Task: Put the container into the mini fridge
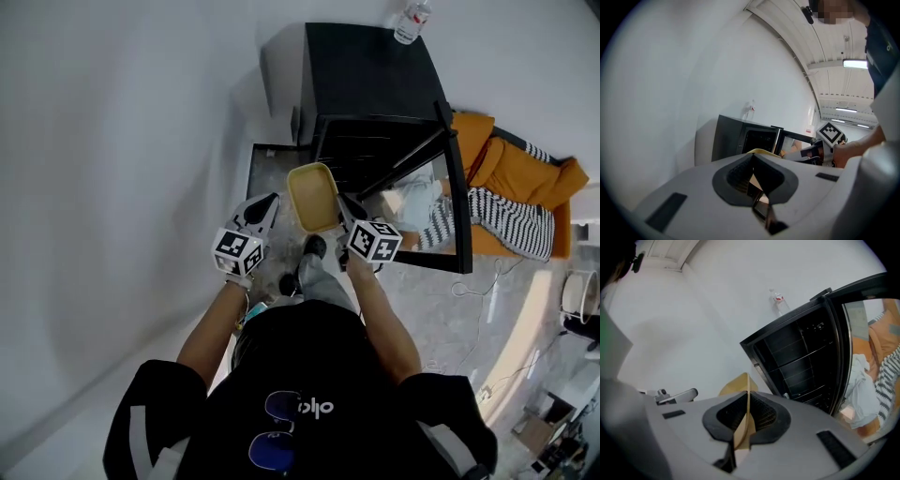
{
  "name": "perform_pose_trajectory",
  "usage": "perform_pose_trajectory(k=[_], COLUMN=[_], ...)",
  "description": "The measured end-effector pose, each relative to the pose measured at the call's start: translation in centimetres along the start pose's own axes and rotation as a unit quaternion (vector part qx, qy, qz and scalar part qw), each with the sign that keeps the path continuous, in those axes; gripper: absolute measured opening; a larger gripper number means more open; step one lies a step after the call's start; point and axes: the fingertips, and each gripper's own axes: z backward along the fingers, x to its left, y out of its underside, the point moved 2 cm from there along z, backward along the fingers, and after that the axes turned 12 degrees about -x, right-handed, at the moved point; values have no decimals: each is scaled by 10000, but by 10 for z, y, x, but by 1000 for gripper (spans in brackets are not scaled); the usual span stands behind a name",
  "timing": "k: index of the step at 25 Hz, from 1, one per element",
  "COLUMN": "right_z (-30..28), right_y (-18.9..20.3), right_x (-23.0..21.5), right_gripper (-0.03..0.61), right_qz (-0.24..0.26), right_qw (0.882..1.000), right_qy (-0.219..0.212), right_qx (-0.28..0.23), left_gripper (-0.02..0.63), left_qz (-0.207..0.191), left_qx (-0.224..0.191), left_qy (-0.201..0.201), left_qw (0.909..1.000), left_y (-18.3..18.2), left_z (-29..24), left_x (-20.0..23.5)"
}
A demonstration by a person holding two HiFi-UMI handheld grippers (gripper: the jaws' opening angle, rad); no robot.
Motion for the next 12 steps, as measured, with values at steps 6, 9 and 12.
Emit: perform_pose_trajectory(k=[6,9,12], right_z=[35,54,69], right_y=[-18,-22,-24], right_x=[-49,-70,-84], right_gripper=[25,25,25], right_qz=[-168,-251,-305], right_qw=[9974,9944,9922], right_qy=[609,897,1069], right_qx=[-341,-490,-565], left_gripper=[8,8,8], left_qz=[-3,-2,7], left_qx=[121,168,194], left_qy=[700,989,1147], left_qw=[9975,9950,9932], left_y=[10,15,19], left_z=[-54,-74,-86], left_x=[-32,-48,-61])
